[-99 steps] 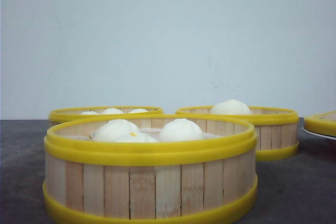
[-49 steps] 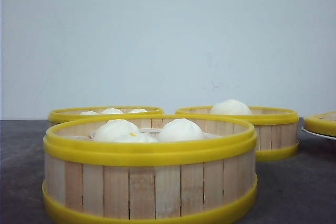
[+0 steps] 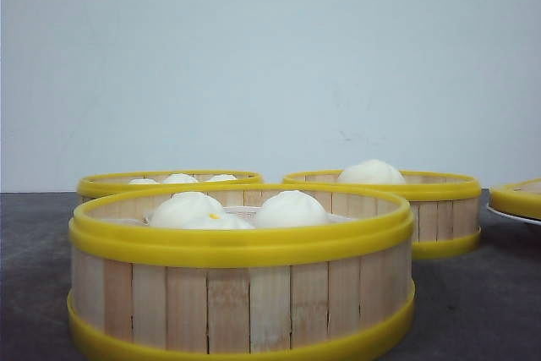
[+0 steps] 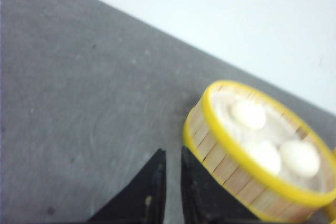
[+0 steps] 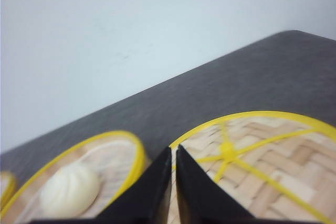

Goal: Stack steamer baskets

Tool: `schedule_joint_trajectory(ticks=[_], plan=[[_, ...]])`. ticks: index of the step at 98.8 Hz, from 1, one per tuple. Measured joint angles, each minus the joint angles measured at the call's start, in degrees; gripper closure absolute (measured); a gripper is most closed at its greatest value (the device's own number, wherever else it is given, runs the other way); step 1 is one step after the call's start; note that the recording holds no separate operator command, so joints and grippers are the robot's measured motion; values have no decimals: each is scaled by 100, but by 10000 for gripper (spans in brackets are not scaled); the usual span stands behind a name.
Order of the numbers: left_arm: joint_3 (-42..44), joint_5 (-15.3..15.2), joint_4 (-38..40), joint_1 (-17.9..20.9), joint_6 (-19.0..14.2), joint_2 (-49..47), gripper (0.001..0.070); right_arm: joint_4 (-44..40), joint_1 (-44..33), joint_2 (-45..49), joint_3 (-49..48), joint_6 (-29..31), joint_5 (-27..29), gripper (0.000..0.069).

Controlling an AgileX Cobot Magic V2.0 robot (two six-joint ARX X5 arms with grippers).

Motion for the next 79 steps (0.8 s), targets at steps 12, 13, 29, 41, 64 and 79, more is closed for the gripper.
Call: schedule_joint_trajectory(ticks=[12,13,29,41,64,79], plan=[[723,-118,77,0,-76,415,686,17,0,758,931,-26,17,682],[785,-120,83,0,-76,461,686,20,0,841,1016,-46,17,682],[1869,-105,77,0,22,1399,686,-592,2,2201,2566,-599,-162,682],[2726,186,59,0,380,2138,685,-1274,15,2929,3558,-1102,-205,682],[3545,387,-155,-15,894,3139,491,-1563,81,3244,4107,-1668,-459,459],[3547,389,-201,-101,1102,3635,371,-1587,197,3257,4107,-1714,-459,225]])
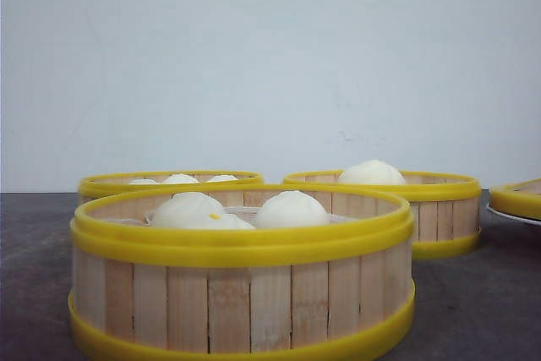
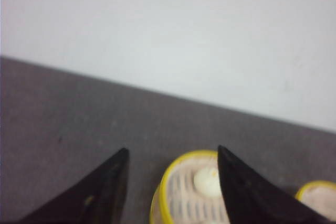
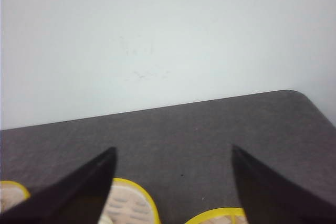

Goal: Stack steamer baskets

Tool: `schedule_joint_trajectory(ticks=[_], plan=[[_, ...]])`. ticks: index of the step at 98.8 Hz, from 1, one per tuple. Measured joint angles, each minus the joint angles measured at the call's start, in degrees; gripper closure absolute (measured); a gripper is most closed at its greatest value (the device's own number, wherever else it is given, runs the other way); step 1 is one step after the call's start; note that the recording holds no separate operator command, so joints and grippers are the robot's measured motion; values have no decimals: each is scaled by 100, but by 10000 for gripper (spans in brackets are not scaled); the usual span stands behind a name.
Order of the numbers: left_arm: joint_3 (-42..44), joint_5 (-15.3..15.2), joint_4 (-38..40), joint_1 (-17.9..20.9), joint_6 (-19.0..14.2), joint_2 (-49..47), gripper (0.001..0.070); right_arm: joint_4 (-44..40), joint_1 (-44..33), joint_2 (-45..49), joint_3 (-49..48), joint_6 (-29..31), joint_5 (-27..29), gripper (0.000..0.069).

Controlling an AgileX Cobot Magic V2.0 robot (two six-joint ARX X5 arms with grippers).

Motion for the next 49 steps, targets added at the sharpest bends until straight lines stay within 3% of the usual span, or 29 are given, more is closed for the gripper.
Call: schedule_joint_trajectory(ticks=[19,49], plan=[[221,0,-28,-199,256,833,363,0,142,57,0,-31,-2,198],[1711,2,-745,-468,710,3053,363,-13,369,240,0,-35,-2,197]])
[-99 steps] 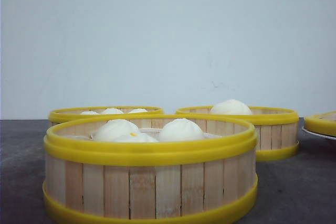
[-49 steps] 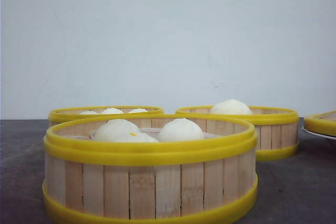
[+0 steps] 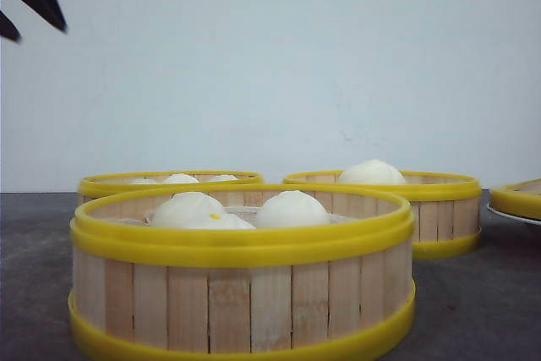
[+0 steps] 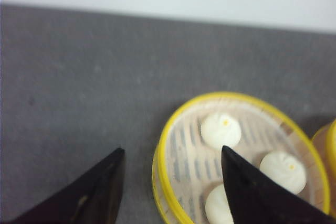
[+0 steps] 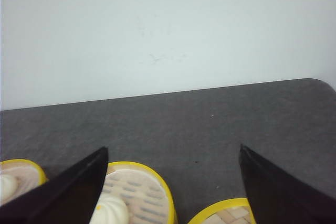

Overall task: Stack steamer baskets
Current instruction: 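Move the left gripper down to the rim of a bun-filled steamer basket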

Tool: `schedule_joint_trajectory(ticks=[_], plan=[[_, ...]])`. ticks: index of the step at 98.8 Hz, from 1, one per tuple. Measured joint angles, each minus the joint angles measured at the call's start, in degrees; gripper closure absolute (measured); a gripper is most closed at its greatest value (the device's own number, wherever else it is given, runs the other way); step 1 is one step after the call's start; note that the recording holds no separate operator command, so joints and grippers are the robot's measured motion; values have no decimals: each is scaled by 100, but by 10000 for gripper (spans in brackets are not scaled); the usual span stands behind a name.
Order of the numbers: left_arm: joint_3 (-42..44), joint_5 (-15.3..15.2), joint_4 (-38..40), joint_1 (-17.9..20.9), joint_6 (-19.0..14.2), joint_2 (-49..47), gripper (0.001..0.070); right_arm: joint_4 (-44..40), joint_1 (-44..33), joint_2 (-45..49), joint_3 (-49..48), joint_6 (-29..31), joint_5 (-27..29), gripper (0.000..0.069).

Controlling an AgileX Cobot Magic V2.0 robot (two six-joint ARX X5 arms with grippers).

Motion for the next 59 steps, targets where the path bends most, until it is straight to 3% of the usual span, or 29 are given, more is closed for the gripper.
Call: schedule_joint_trajectory(ticks=[31,59], plan=[[1338,-2,-713,-17,240,2129,363,0,79,-4,0,0,0,197],[2124,-7,-1237,-37,315,3342,363,-44,85,-4,0,0,0,197]])
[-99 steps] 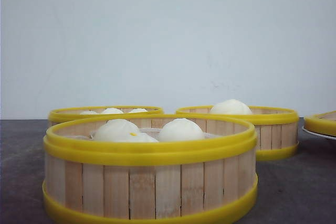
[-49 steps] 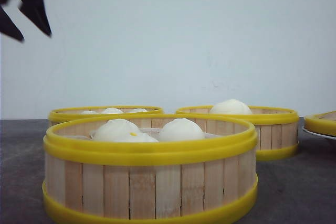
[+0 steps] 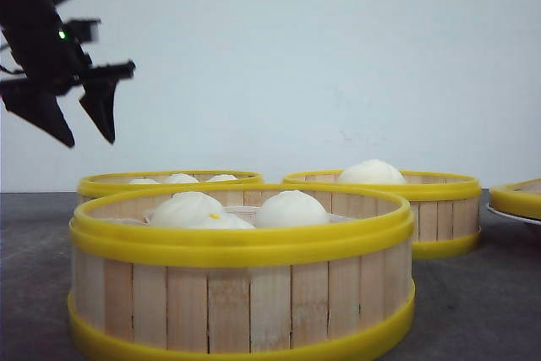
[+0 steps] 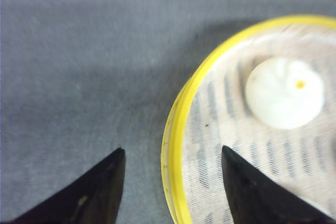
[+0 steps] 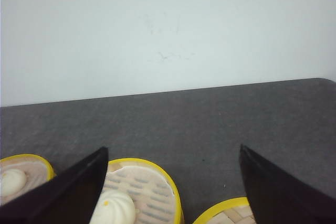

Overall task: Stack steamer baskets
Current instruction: 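Move the left gripper down to the rim of a bun-filled steamer basket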

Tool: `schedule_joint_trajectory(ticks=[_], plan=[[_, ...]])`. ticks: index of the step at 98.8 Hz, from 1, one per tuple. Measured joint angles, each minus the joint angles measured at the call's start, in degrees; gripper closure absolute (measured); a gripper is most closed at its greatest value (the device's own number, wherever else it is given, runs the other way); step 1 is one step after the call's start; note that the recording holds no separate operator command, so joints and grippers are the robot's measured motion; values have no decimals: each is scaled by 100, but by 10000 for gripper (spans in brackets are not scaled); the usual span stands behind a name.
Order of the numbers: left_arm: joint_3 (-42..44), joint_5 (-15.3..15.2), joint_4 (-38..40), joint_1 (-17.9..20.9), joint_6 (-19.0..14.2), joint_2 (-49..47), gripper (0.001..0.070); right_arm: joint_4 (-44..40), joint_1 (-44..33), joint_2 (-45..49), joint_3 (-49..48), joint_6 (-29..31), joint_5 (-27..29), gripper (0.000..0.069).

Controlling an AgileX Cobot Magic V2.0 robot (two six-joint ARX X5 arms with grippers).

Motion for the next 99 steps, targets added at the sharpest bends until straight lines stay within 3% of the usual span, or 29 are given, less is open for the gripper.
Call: schedule_joint_trajectory(ticks=[9,24,49,91,99], plan=[[35,2,-103,-24,15,210,372,-2,4,0,0,0,0,197],[39,2,-120,-50,15,428,467,-2,4,7,0,-2,2,197],[44,0,-164,-57,17,533,492,-2,4,39,0,-2,4,197],[44,-2,-284,-98,20,610,608,15,4,76,0,-2,4,197],[44,-63,-282,-103,4,614,656,26,4,76,0,-4,4,197]])
